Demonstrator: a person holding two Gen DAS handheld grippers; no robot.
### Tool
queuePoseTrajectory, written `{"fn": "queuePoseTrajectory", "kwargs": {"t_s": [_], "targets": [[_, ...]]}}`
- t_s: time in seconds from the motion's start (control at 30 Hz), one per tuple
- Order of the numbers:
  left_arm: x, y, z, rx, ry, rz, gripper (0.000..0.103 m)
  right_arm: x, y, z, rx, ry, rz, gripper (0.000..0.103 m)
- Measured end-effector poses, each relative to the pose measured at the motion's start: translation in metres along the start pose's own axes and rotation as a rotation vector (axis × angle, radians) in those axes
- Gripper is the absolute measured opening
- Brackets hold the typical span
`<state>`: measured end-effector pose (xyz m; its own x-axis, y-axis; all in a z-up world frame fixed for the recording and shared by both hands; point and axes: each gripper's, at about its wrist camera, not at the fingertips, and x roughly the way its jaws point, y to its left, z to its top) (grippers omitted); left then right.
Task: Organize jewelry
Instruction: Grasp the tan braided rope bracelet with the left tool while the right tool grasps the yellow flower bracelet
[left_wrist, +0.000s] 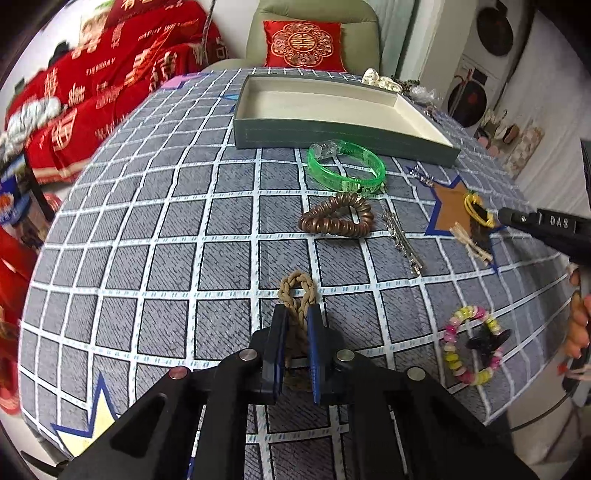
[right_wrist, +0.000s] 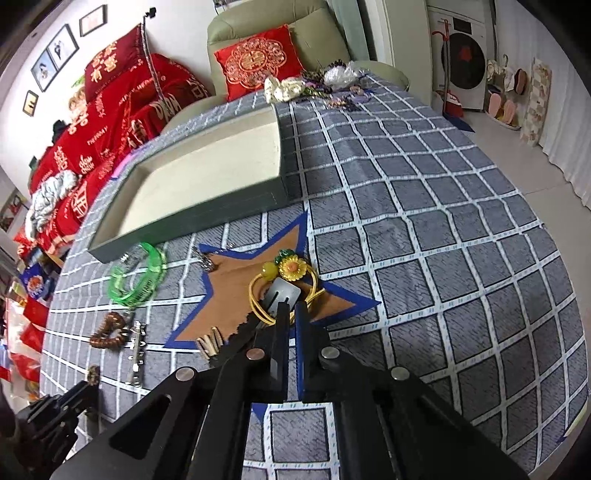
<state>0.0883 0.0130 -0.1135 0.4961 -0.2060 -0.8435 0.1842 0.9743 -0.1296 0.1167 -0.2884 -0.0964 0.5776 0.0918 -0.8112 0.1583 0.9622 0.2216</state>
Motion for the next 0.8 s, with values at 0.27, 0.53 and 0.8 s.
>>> {"fn": "queuePoseTrajectory", "kwargs": {"t_s": [0.27,0.53,0.8], "targets": [[-0.01,0.002,0.003,-0.001,-0.031,0.0,0.019,0.006,0.005,0.017,-0.09,0.005,-0.032,0.028],[-0.011,0.0,0.005,0.003,-0.028,0.0,0.019,0.035,0.023,0.028,-0.192,0.049,-0.059,0.078],[-0.013,-0.001,0.008,0.008,-0.035,-0.002,0.019,0.045,0.023,0.028,-0.214,0.067,-0.09,0.013]]}}
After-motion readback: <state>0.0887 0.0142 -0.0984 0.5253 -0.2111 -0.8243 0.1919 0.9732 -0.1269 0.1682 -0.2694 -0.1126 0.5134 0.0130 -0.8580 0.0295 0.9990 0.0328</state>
